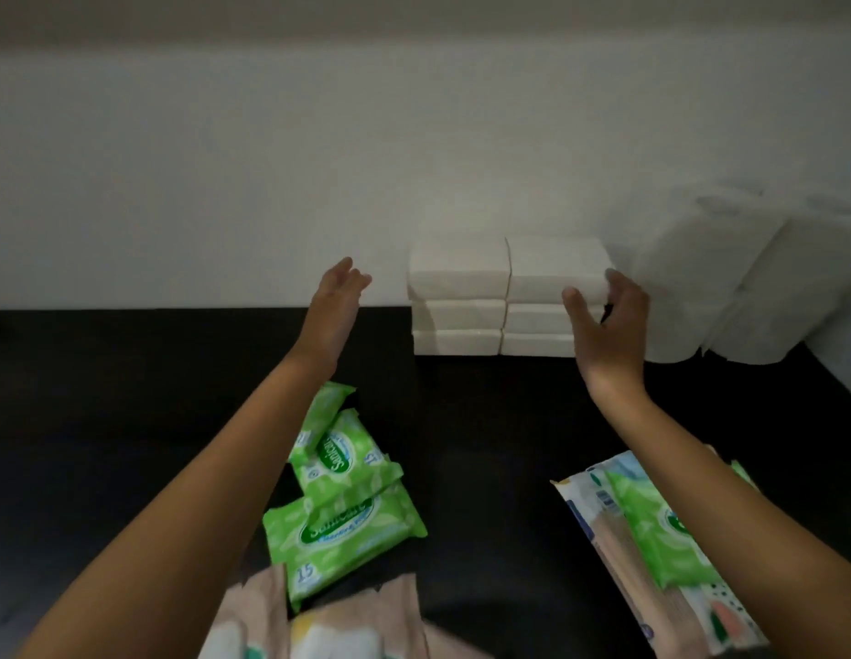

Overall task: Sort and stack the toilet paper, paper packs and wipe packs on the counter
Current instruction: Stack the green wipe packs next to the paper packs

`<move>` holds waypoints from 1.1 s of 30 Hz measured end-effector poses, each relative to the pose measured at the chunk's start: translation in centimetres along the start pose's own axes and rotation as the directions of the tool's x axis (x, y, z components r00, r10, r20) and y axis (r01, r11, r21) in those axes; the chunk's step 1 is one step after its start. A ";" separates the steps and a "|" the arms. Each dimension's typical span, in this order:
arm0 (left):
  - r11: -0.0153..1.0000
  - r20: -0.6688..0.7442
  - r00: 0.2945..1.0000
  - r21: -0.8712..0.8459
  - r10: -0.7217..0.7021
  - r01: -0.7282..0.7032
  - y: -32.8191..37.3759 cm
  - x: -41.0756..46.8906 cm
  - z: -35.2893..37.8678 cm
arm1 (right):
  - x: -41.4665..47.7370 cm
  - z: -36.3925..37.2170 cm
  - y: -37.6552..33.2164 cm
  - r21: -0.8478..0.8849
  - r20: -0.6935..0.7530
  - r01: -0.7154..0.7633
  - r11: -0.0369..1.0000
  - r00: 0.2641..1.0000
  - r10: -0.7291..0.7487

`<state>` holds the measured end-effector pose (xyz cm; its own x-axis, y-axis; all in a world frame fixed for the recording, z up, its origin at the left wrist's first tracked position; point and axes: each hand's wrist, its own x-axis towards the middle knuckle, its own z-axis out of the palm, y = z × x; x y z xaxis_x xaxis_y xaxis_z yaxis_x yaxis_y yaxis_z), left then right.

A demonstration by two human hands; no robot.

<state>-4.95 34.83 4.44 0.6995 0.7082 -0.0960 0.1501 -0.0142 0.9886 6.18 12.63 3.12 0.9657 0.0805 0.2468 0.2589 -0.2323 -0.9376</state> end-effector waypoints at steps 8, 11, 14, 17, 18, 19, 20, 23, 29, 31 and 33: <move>0.910 -0.095 0.994 0.407 -0.049 0.084 -3.1 -8.2 -6.5 | -7.8 2.8 -0.5 -0.110 0.564 -0.096 0.989 0.814 0.142; 0.815 -0.125 0.983 0.551 -0.133 0.180 -4.7 -9.7 -8.9 | -10.3 4.8 0.1 -0.255 0.698 -0.119 0.960 0.664 0.268; 0.712 -0.169 0.951 0.632 -0.258 0.305 -6.2 -9.5 -10.9 | -12.3 6.7 -0.1 -0.368 0.741 -0.095 0.925 0.572 0.353; 0.660 -0.157 0.928 0.663 -0.337 0.352 -7.3 -8.5 -11.0 | -13.6 8.9 -1.0 -0.449 0.748 -0.071 0.890 0.516 0.419; 0.669 -0.142 0.926 0.653 -0.351 0.354 -7.7 -8.2 -10.7 | -13.9 9.7 -1.2 -0.470 0.746 -0.065 0.880 0.504 0.435; 0.682 -0.133 0.926 0.641 -0.354 0.352 -8.0 -7.8 -10.3 | -14.2 10.4 -1.5 -0.491 0.740 -0.051 0.870 0.503 0.447; 0.688 -0.129 0.929 0.638 -0.347 0.346 -8.3 -7.4 -9.9 | -14.4 11.1 -1.6 -0.516 0.727 -0.033 0.856 0.510 0.459; 0.638 -0.125 0.943 0.708 -0.309 0.303 -8.9 -6.6 -9.3 | -14.7 12.2 -2.2 -0.605 0.670 -0.026 0.796 0.524 0.526; 0.655 0.046 0.956 0.738 -0.291 0.164 -9.2 -4.6 -11.5 | -14.6 13.1 -2.6 -0.650 0.602 -0.150 0.745 0.497 0.625; 0.711 0.054 0.964 0.686 -0.262 0.155 -9.3 -4.4 -13.2 | -14.8 13.1 -2.4 -0.619 0.599 -0.200 0.759 0.505 0.621; 0.748 0.001 0.974 0.641 -0.225 0.172 -9.6 -4.5 -15.1 | -15.1 12.9 -2.7 -0.579 0.604 -0.240 0.780 0.516 0.607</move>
<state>-20.07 42.48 -2.85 0.6487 0.6921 -0.3165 0.6805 -0.3413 0.6484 -9.33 24.56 -1.19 0.6442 0.4862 -0.5904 -0.0197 -0.7611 -0.6483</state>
